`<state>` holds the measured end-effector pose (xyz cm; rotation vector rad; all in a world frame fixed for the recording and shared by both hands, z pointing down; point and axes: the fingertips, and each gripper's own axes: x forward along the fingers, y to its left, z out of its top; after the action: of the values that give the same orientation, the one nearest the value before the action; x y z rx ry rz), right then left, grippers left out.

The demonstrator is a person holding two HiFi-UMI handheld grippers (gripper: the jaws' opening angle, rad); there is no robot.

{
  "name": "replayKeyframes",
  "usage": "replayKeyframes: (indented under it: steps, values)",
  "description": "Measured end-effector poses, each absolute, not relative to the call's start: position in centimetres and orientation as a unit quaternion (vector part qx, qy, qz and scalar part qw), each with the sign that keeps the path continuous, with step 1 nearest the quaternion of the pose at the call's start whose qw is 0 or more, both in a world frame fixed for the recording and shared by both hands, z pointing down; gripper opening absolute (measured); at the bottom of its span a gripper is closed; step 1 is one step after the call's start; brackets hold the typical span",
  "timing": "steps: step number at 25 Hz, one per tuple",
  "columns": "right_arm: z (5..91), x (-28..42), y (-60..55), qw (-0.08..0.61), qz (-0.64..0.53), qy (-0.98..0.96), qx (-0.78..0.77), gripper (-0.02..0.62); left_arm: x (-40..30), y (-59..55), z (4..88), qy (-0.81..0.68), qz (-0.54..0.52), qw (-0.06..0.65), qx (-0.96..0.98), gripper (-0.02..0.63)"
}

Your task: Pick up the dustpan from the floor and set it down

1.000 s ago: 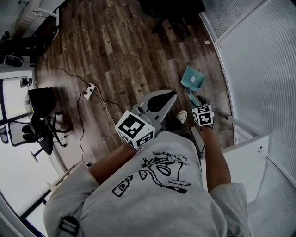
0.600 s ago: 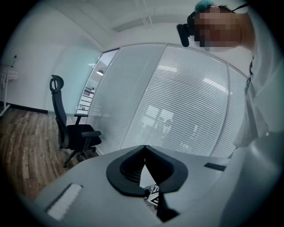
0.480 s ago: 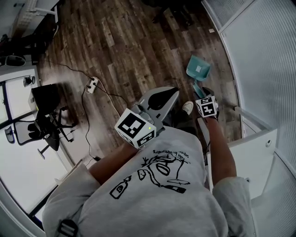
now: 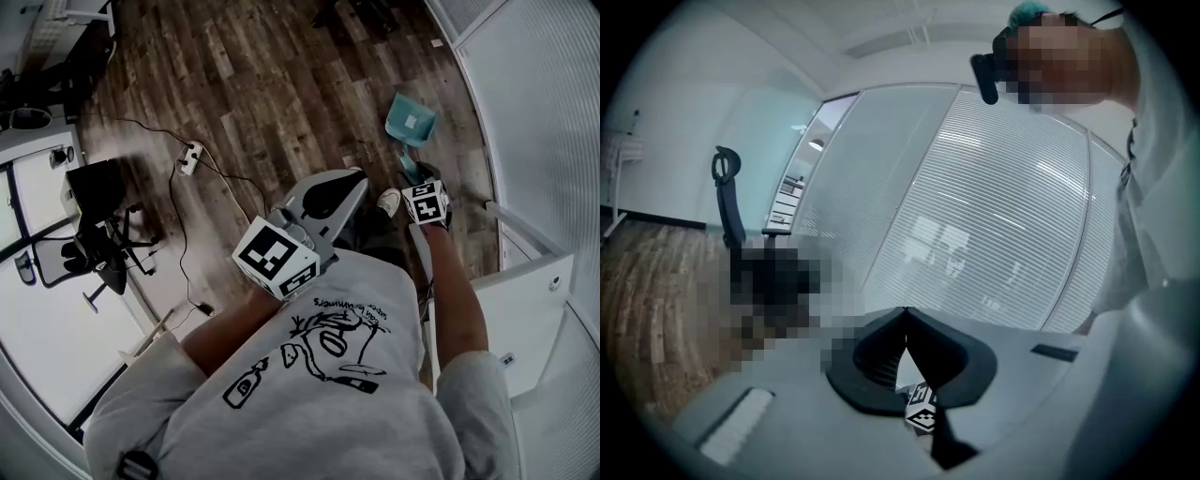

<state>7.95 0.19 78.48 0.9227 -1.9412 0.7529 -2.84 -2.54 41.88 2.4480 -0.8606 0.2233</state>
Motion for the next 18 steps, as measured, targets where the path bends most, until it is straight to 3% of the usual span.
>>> replayKeyframes:
  steps: [6,8,18]
  values:
    - [79.3,8.1,-0.2,0.426,0.291,-0.775,0.366,0.190,-3.2,-2.1,43.1,-0.320,0.091,0.275,0.902,0.002]
    - [79.7,8.1,-0.2,0.423,0.291,-0.777,0.364,0.130,-3.3,-2.0,43.4,-0.320,0.093,0.277,0.901,0.002]
    - [79.0,8.4,-0.8,0.424,0.285,-0.772,0.379,0.129,-3.4,-2.0,43.7,-0.321,0.095,0.274,0.901,0.002]
